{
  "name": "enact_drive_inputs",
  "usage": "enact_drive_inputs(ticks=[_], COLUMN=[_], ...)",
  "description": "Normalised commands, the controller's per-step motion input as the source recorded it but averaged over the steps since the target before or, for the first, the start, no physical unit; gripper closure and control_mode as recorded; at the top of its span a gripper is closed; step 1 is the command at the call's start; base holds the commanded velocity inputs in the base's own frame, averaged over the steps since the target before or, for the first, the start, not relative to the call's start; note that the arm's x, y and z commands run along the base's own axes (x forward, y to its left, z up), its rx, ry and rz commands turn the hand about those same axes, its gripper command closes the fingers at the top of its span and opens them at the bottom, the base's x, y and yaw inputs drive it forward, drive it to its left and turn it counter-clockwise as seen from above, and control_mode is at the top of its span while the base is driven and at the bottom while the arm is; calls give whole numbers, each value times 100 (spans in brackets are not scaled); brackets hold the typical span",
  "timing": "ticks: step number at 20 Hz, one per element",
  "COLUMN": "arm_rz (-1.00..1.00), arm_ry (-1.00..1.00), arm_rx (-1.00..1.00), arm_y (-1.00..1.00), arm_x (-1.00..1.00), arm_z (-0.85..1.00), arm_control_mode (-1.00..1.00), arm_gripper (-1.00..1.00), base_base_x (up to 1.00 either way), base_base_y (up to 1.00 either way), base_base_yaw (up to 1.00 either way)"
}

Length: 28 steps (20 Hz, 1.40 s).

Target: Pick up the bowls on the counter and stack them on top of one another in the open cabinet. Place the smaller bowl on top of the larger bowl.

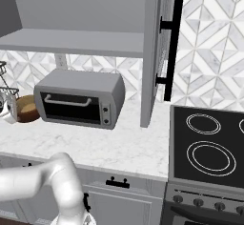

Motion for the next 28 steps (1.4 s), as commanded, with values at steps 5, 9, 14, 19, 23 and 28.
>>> enact_drive_inputs(ticks=[5, 9, 14, 19, 23, 28], arm_rz=[-6, -3, -1, 0, 0, 0], arm_ry=[3, 7, 10, 2, 0, -18], arm_rx=[0, 0, -1, -1, 0, 0], arm_y=[15, 10, 1, 0, 0, -2], arm_x=[38, 23, 5, 0, -41, -99], arm_z=[-6, -25, -53, -31, -4, 28], arm_control_mode=[-100, -100, -100, -100, -100, -100], arm_gripper=[-100, -100, 100, 100, 100, 100], base_base_x=[0, 0, 0, 0, 0, 0], base_base_y=[0, 0, 0, 0, 0, 0], base_base_yaw=[0, 0, 0, 0, 0, 0])
